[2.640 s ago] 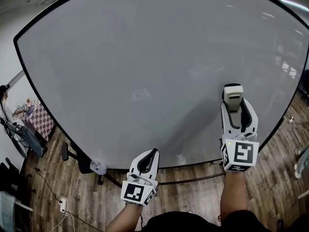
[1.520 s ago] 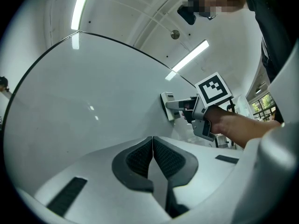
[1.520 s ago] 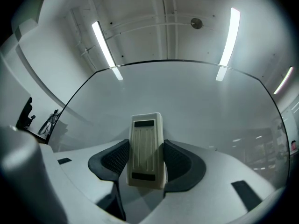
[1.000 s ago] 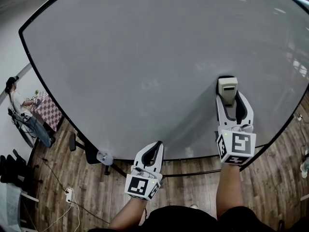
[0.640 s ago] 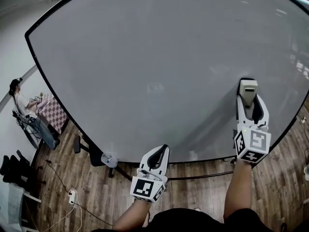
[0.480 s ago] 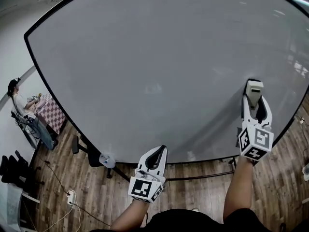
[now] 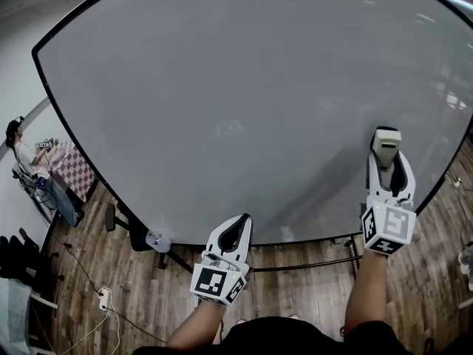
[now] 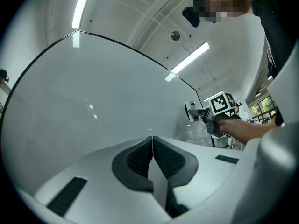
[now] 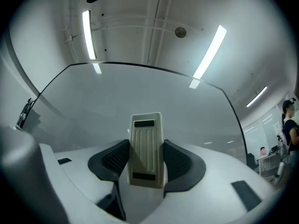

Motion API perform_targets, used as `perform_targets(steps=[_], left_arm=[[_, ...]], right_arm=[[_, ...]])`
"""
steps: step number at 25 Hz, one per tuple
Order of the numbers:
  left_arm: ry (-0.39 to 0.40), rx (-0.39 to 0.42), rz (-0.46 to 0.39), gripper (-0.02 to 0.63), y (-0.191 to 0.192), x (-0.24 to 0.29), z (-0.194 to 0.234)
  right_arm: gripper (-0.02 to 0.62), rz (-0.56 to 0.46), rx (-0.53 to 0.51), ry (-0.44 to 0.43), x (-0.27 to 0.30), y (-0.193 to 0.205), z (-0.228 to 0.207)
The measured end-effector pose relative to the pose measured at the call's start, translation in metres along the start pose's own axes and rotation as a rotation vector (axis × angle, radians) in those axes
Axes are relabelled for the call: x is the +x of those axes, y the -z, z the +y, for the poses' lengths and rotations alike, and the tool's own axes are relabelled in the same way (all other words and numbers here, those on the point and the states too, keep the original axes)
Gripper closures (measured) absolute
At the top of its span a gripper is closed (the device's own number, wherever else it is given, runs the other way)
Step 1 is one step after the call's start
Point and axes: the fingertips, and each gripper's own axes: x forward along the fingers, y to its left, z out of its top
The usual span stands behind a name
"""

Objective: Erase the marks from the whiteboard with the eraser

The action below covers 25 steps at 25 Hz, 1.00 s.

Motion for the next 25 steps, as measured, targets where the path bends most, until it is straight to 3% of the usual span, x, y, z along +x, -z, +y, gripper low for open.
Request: perform_targets(steps=[6, 11, 15, 20, 25], left_arm=[[0.001, -0.003, 0.001, 0.584, 0.003, 0.002, -0.004], [0.008, -0.003, 0.002, 0.584, 0.004, 0.008, -0.005], [0.027, 0.002, 0.012, 0.584, 0.005, 0.011, -0.009], [0.012, 0.026, 0.011, 0.584, 0.007, 0.009, -0.008], [-0.016, 0.031, 0.014, 0.584, 0.008, 0.005, 0.001]], right_arm=[[0.342, -0.029, -0.097, -0.156, -0.034, 0.005, 0.060], [0.342, -0.013, -0.031, -0.258, -0.053, 0.026, 0.101], [0.342, 0.005, 0.011, -0.302, -0.068, 0.042, 0.118], [0.342, 0.079, -0.028, -0.358, -0.089, 0.073, 0.136], [0.344, 0.044, -0.073, -0.385, -0.099, 0.074, 0.155]])
